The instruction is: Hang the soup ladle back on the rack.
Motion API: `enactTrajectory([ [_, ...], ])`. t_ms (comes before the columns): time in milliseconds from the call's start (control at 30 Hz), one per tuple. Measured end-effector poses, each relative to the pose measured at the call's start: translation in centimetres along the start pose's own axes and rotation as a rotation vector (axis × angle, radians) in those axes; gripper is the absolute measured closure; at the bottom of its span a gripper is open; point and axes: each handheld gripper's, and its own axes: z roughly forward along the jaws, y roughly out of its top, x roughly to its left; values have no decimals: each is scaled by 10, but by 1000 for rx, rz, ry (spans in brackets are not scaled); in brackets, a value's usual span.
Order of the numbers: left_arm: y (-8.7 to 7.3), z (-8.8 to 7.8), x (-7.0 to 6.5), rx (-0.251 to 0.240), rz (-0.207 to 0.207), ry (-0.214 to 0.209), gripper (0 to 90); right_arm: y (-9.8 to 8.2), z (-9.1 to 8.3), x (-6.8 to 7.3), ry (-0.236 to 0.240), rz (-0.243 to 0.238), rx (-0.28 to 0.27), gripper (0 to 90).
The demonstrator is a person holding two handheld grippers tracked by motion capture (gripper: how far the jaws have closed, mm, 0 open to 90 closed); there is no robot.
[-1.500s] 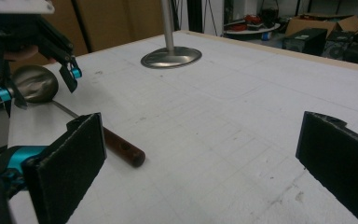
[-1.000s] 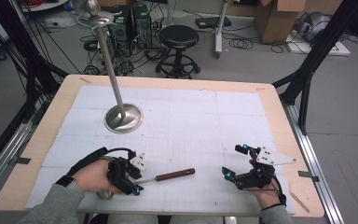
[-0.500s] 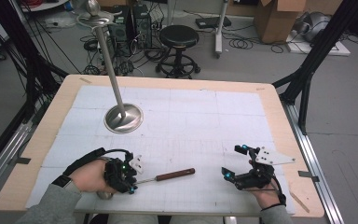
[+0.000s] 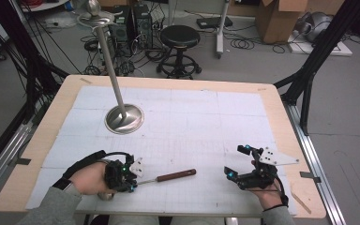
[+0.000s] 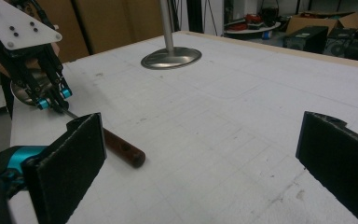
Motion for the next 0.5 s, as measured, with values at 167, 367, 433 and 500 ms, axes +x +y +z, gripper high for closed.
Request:
enactTrajectory([
  [167, -3, -2, -3, -25, 6, 20, 841, -1, 1, 0, 4, -5, 11, 3],
  [367, -12, -12, -2, -103, -27, 22, 841, 0, 1, 1, 3, -11, 8, 3],
  [433, -15, -16, -2, -142, -45, 26, 841, 0, 1, 1, 4, -10, 10, 3],
  [500, -17, -21, -2, -175, -53, 30, 841, 0, 1, 1, 4, -5, 12, 3],
])
